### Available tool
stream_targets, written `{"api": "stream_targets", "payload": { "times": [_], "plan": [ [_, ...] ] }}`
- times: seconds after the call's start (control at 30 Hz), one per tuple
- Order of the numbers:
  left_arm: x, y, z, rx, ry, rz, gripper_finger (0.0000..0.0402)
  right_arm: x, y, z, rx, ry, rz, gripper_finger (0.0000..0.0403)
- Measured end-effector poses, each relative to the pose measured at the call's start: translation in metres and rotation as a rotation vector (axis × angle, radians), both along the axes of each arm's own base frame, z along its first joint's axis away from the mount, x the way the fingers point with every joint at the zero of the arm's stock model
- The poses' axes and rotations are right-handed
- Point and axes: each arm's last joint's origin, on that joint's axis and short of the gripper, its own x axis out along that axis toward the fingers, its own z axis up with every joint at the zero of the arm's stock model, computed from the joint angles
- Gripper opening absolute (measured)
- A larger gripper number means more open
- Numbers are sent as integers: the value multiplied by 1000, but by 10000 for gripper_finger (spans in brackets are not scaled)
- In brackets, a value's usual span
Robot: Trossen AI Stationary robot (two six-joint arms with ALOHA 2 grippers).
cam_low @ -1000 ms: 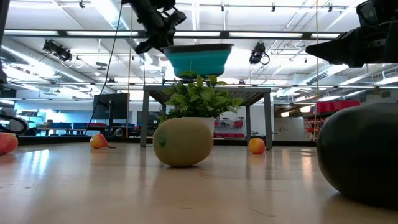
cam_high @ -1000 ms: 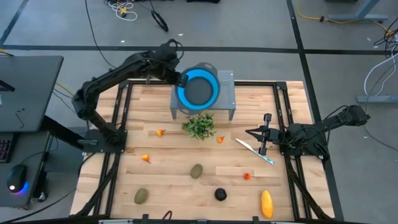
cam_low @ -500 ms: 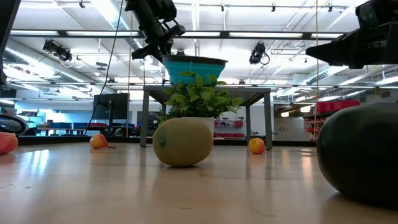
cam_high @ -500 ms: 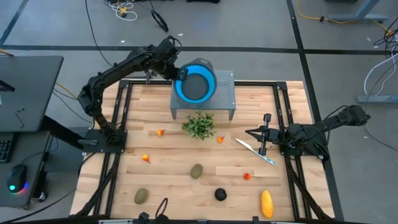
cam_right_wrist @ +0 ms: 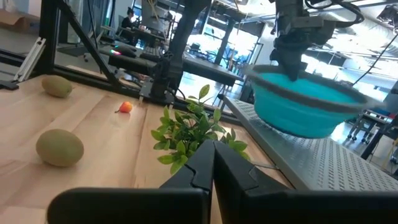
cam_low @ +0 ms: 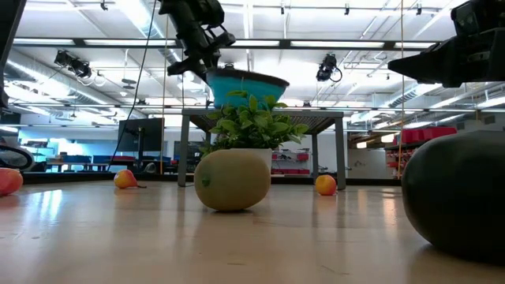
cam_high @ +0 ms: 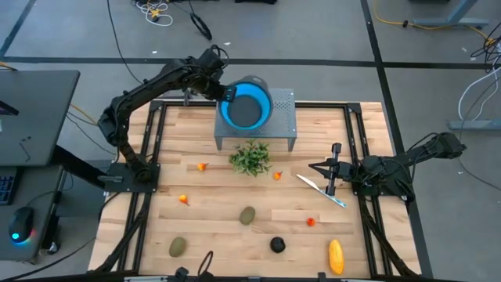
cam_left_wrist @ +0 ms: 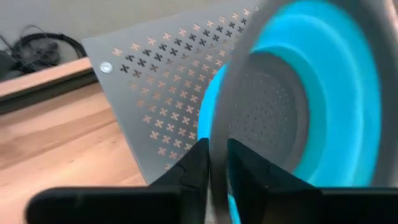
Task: Pick & Place Fruit
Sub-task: Put the blue strainer bowl on the shelf
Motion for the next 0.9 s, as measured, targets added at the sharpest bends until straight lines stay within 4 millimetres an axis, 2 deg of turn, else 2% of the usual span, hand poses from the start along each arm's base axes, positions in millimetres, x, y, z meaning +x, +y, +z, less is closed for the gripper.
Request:
{"api": "stream_targets", "payload": {
  "times": [0.2, 0.37, 0.53, 0.63, 0.7, 0.77, 0.9],
  "plan": [
    [0, 0, 0, 48, 38, 3, 119, 0, 0, 0, 0, 0, 0, 17],
    [-1, 0, 1, 87, 79, -52, 143, 0, 0, 0, 0, 0, 0, 17],
    [-6, -2, 18, 184, 140, -88, 154, 0, 0, 0, 0, 0, 0, 17],
    [-9, -3, 37, 277, 157, -115, 155, 0, 0, 0, 0, 0, 0, 17],
    [-7, -8, 51, 326, 129, -200, 155, 0, 0, 0, 0, 1, 0, 17],
    [-1, -20, 64, 364, 80, -362, 153, 0, 0, 0, 0, 0, 0, 17],
    [17, -61, 73, 452, 61, -741, 153, 0, 0, 0, 0, 0, 0, 17]
  ]
}}
